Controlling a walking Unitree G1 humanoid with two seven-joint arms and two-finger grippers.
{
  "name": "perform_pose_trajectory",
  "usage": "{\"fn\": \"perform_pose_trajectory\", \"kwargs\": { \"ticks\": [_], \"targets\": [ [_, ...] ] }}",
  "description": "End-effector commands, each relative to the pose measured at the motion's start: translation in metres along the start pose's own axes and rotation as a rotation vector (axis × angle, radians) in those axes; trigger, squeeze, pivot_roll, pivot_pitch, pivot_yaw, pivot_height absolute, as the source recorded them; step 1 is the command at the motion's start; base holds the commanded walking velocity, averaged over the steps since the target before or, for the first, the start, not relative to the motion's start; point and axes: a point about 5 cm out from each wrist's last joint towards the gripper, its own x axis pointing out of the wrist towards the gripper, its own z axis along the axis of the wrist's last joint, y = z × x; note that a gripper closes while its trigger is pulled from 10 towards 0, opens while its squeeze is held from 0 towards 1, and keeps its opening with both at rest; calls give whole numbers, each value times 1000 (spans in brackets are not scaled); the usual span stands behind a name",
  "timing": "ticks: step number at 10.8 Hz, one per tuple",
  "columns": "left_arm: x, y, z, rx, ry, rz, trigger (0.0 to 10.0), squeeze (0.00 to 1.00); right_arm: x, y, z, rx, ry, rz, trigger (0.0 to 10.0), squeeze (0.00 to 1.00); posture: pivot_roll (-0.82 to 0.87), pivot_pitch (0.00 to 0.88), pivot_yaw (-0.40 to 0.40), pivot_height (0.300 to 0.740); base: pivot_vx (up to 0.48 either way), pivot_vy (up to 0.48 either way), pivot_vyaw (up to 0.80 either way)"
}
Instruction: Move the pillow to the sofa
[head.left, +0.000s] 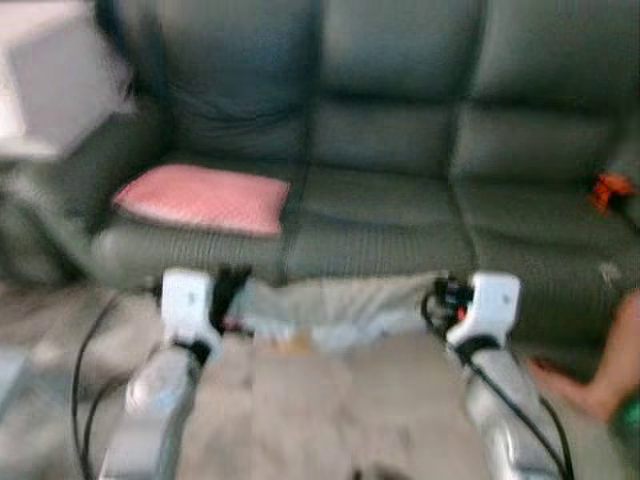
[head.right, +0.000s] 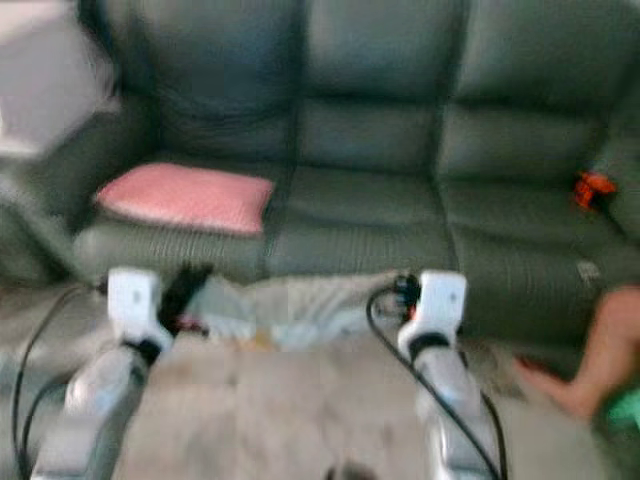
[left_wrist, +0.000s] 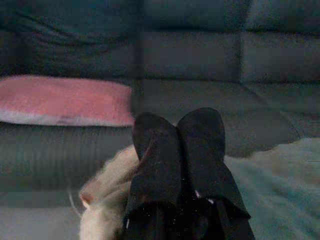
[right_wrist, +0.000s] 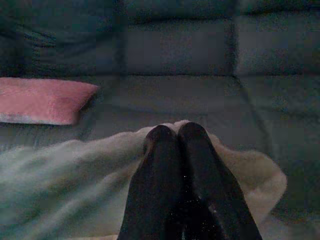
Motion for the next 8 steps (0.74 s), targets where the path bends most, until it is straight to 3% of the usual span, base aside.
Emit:
{"fn": "perform_pose_trajectory", "kwargs": {
  "ticks": [1,8],
  "targets": [
    [2,-5,7,10,-28,-32,10000,0,3,-1,7,-2,-26,-11,10000,0,6,0,-12,740,289,0,-463],
    [2,-7,6,6,-19,-38,10000,0,5,1,6,2,-17,-7,10000,0,7,0,-12,740,287,0,-800]
  ]
}}
